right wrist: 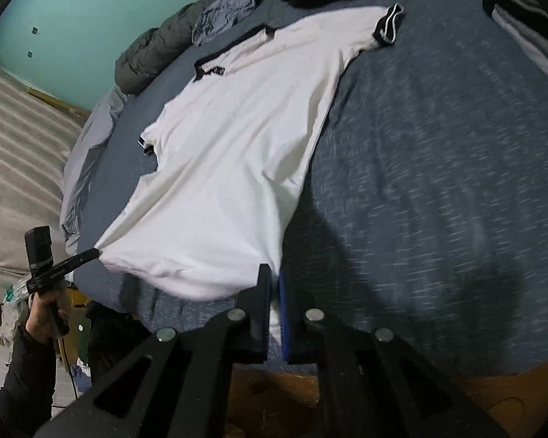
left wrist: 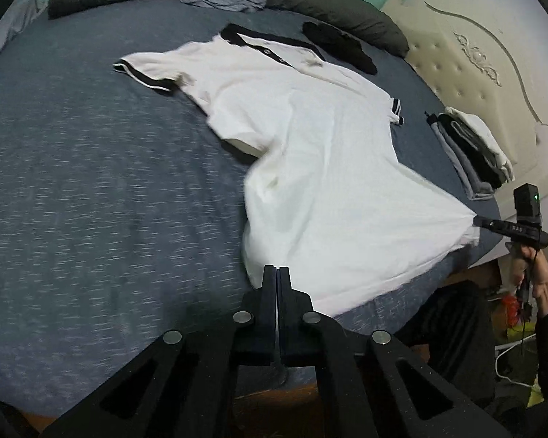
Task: Fold clothes
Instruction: 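Hold the polo hem taut with both grippers, smoothing it flat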
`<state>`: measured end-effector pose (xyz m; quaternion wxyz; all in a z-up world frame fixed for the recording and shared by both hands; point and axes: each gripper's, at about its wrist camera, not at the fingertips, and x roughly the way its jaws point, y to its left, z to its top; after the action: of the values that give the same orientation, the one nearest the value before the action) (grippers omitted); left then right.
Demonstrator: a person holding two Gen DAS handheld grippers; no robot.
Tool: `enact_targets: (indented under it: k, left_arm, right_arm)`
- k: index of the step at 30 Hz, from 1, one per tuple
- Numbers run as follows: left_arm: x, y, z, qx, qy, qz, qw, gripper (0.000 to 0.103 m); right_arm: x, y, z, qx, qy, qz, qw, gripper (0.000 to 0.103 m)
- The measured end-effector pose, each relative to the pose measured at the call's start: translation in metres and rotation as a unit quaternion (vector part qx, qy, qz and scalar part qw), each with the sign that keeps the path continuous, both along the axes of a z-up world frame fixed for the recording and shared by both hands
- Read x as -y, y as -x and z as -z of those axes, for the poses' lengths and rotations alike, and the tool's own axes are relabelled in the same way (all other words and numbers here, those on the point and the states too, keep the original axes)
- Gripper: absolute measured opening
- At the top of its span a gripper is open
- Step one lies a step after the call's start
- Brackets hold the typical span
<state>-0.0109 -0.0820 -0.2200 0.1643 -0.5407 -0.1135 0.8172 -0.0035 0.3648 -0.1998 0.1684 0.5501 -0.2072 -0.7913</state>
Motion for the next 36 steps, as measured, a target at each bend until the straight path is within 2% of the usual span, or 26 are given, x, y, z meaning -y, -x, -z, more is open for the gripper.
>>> enact_targets:
  k: [4,11,14,15,16,17,19,25,26,27,28,29,32,36]
  left_arm:
    - [0.011,-0.002,0.009,0.017,0.005,-0.009,0.9998,0.000]
    - [0.000,0.004,0.049,0.056,-0.014,-0.013,0.9982,0.001]
    - [-0.005,0.007,0.066,0.073,-0.022,-0.014,0.9970,0.021]
    - [-0.007,0.008,0.072,0.079,-0.024,-0.015,0.9965,0.031]
    - [-0.008,0.009,0.078,0.085,-0.027,-0.015,0.9959,0.036]
    - [-0.010,0.010,0.083,0.090,-0.030,-0.016,0.9954,0.036]
    - [-0.013,0.011,0.095,0.101,-0.035,-0.017,0.9941,0.036]
    - [-0.029,0.009,0.105,0.110,-0.001,0.009,0.9939,0.033]
    - [-0.031,0.008,0.105,0.110,0.008,0.014,0.9939,0.027]
    - [-0.032,0.007,0.104,0.108,0.012,0.017,0.9940,0.013]
    - [-0.033,0.006,0.102,0.106,0.015,0.020,0.9940,0.004]
    - [-0.034,0.006,0.100,0.104,0.019,0.023,0.9941,0.004]
    - [-0.030,-0.007,0.077,0.086,0.024,0.025,0.9957,0.004]
    - [-0.024,-0.023,0.045,0.060,0.032,0.027,0.9973,0.003]
  right_arm:
    - [-0.016,0.002,-0.004,0.005,-0.020,0.004,1.000,0.004]
    - [-0.027,0.009,0.040,0.045,-0.051,0.029,0.997,0.004]
    - [-0.035,0.006,0.046,0.042,-0.060,0.044,0.996,0.004]
    - [-0.038,0.005,0.045,0.039,-0.059,0.045,0.996,0.004]
    - [-0.040,0.004,0.042,0.036,-0.059,0.044,0.997,0.004]
    - [-0.041,0.003,0.040,0.033,-0.061,0.042,0.997,0.004]
    - [-0.042,0.001,0.034,0.027,-0.065,0.038,0.997,0.004]
    - [-0.041,-0.001,0.028,0.021,-0.066,0.033,0.997,0.004]
    - [-0.041,-0.001,0.029,0.022,-0.065,0.031,0.997,0.004]
    - [-0.040,-0.001,0.029,0.022,-0.065,0.029,0.997,0.004]
    - [-0.040,-0.002,0.029,0.023,-0.065,0.028,0.997,0.004]
    - [-0.040,-0.002,0.029,0.023,-0.064,0.028,0.997,0.004]
    - [-0.039,-0.003,0.029,0.022,-0.055,0.032,0.998,0.004]
    - [-0.035,-0.007,0.015,0.005,-0.044,0.021,0.999,0.004]
